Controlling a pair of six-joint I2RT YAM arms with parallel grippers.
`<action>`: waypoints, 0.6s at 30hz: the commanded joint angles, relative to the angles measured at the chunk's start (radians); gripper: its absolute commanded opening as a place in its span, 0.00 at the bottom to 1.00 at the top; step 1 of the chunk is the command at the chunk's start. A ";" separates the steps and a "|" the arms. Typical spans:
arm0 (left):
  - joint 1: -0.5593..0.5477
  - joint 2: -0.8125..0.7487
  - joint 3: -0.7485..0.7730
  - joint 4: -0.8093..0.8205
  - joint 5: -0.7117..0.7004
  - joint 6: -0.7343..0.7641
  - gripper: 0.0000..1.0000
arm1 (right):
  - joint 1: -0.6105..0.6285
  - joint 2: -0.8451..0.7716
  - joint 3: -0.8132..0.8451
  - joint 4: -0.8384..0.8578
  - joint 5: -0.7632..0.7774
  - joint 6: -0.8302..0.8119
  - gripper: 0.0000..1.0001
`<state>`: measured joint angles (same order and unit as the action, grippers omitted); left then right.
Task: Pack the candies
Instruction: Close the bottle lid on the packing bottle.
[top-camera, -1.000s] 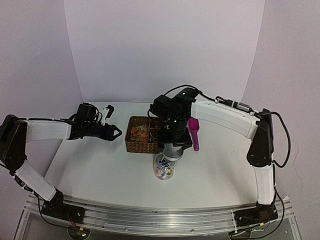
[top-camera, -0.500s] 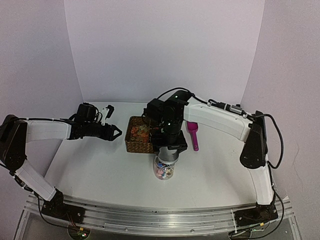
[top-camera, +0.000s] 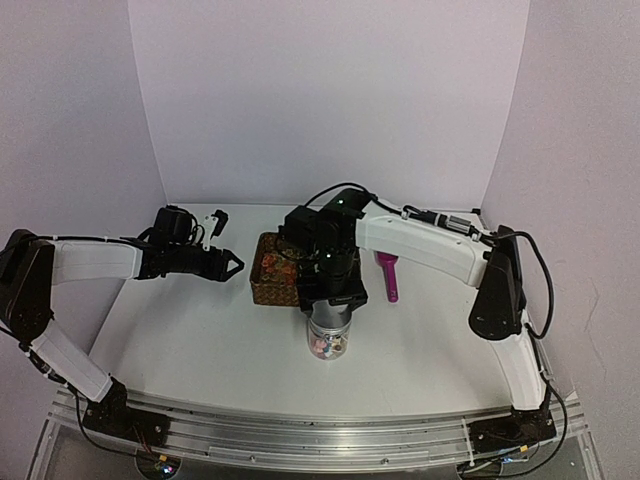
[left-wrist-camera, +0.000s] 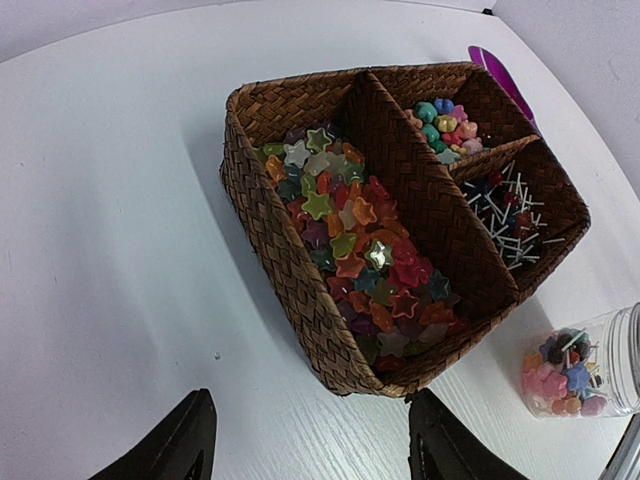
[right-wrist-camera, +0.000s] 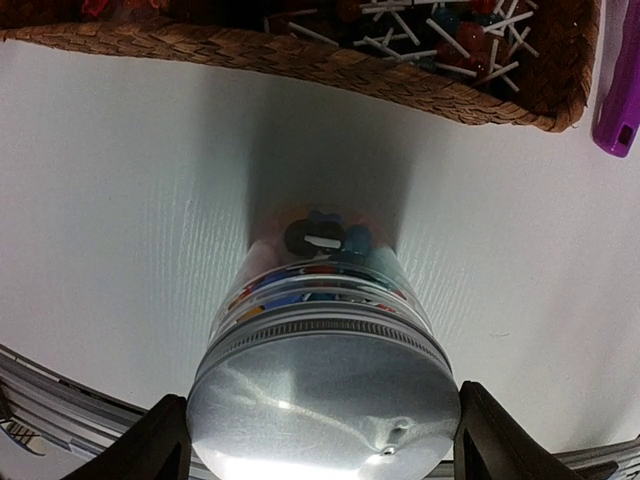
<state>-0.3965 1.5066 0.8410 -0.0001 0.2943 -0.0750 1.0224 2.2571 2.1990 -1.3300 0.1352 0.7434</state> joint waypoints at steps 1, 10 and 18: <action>0.001 -0.029 0.016 0.015 0.012 0.003 0.65 | 0.001 0.031 0.011 -0.012 0.006 -0.020 0.60; 0.001 -0.031 0.011 0.020 0.017 0.004 0.66 | 0.001 0.041 0.003 0.016 0.011 -0.027 0.62; 0.001 -0.033 0.005 0.020 0.017 0.003 0.66 | 0.002 0.052 0.000 0.025 0.015 -0.030 0.64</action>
<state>-0.3965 1.5066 0.8410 0.0003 0.2951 -0.0757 1.0218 2.2917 2.1986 -1.3170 0.1406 0.7219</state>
